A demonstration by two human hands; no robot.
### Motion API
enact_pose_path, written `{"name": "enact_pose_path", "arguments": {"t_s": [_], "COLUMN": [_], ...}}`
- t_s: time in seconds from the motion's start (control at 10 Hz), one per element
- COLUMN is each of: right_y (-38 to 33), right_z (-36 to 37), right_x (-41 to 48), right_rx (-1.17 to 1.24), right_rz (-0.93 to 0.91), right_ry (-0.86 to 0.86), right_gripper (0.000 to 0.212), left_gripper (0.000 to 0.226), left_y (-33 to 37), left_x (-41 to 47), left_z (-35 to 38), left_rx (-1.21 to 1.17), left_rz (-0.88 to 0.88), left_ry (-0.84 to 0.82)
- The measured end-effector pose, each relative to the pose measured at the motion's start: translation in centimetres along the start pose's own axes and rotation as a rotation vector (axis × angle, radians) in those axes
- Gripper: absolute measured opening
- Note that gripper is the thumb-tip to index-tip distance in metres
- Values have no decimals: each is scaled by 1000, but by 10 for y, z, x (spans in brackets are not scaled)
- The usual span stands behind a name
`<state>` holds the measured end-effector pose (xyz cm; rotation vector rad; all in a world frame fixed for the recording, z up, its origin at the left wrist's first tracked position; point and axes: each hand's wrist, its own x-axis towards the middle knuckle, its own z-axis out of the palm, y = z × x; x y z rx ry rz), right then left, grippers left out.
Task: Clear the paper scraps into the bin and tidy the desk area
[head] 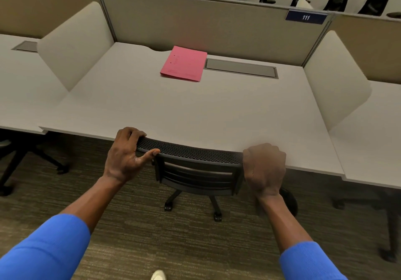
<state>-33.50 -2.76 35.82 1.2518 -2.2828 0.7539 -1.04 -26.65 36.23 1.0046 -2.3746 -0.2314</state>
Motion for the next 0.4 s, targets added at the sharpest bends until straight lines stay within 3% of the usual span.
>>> {"name": "enact_pose_path", "arguments": {"t_s": [0.2,0.4], "right_y": [-8,-26], "right_z": [-21,-48], "right_x": [3,25], "right_rx": [12,29], "right_rz": [57,-6], "right_ry": [-191,-158], "right_gripper": [49,65], "left_gripper": [84,94], "left_y": [7,28], "left_x": [3,25], "left_z": [-19,-54], "left_rx": [216,274], "left_rz": [34,74], "left_ry": [-126,-104]}}
